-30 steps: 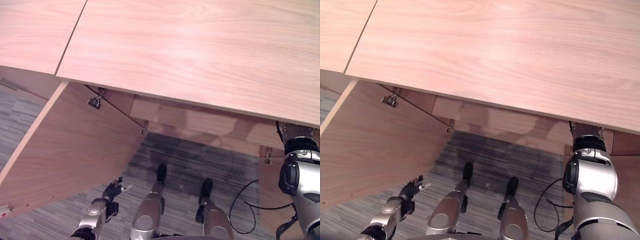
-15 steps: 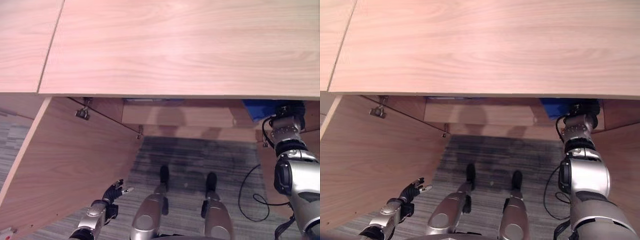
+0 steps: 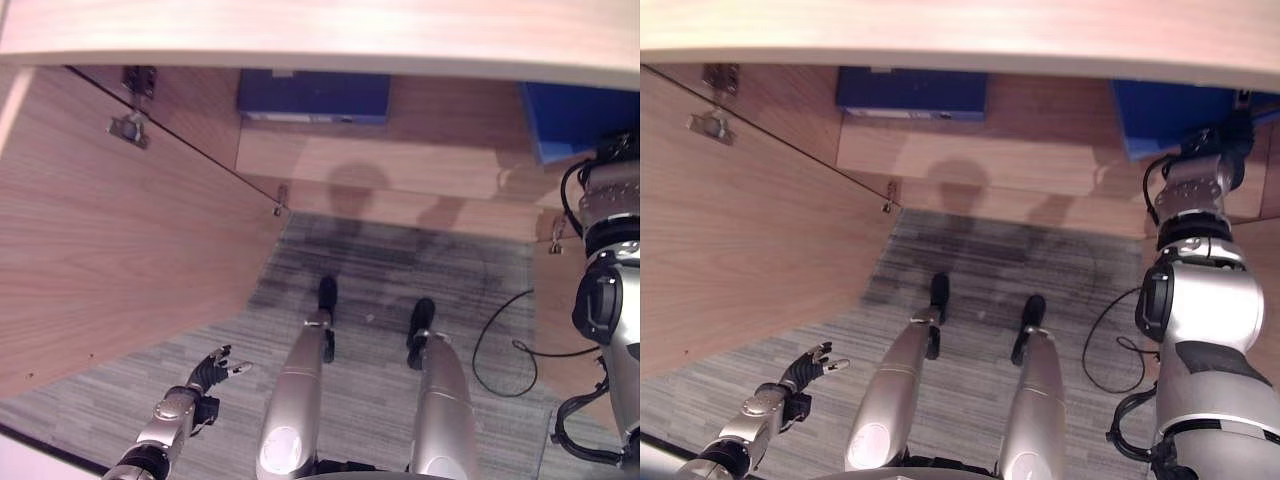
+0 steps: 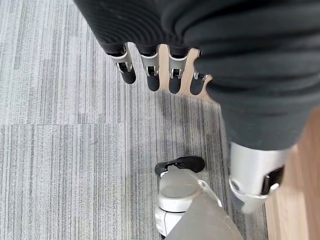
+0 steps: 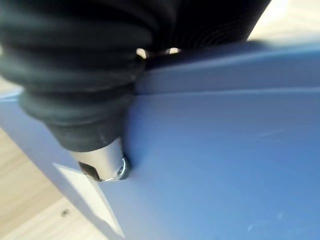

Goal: Put the empty folder in the office cabinet

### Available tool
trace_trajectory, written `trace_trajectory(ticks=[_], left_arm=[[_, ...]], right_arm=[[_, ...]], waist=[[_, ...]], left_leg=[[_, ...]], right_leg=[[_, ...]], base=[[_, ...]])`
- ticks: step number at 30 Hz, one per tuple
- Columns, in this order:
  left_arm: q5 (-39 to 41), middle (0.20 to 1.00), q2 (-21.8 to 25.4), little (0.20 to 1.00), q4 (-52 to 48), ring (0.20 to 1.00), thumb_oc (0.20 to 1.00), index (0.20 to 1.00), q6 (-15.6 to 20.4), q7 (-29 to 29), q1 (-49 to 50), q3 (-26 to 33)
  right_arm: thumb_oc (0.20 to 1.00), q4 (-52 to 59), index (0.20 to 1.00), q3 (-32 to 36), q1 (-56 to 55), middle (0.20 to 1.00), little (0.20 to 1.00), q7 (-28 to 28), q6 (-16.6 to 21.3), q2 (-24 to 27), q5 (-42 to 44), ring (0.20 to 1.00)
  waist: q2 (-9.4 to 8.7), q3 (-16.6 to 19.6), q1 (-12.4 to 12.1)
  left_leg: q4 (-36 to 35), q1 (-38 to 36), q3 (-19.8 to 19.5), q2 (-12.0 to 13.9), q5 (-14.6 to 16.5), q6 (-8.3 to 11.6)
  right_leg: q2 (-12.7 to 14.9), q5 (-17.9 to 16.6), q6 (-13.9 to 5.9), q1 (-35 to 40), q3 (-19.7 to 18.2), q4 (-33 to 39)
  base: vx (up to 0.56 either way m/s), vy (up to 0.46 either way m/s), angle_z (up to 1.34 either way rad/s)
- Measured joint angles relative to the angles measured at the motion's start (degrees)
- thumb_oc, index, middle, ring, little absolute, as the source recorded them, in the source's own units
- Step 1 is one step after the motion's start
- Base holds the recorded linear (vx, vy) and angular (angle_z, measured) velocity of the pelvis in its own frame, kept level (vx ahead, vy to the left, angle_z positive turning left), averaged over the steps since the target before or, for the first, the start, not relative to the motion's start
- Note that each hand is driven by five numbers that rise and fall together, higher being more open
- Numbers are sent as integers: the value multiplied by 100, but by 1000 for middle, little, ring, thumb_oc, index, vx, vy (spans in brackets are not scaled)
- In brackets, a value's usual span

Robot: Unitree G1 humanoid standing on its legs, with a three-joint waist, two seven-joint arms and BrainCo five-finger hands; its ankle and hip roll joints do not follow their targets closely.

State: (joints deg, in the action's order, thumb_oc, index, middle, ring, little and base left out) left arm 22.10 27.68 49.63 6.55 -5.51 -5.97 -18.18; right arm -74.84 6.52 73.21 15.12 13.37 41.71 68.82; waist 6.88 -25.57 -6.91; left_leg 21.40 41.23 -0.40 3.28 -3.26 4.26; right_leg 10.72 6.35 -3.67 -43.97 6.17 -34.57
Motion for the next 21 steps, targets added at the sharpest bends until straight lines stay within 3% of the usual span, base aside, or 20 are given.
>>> trace_trajectory(ticks=[12, 21], left_arm=[[2, 1000, 301, 1000, -388, 1000, 1000, 1000, 99, 122, -1, -45], [-3, 1000, 328, 1000, -477, 1000, 1000, 1000, 117, 213, 13, -206]], right_arm=[[200, -24, 200, -263, 129, 200, 200, 459, 134, 83, -16, 200], [200, -3, 200, -474, 399, 200, 200, 878, 248, 75, -33, 200]], waist=[[98, 24, 1], [199, 90, -32]], left_leg=[[771, 681, -5, -52, 278, -26], [835, 917, 33, -92, 319, -13]], right_leg=[[171, 452, 127, -688, -81, -898], [178, 537, 103, -1012, -185, -1096]], base=[[27, -45, 7], [28, -30, 0]])
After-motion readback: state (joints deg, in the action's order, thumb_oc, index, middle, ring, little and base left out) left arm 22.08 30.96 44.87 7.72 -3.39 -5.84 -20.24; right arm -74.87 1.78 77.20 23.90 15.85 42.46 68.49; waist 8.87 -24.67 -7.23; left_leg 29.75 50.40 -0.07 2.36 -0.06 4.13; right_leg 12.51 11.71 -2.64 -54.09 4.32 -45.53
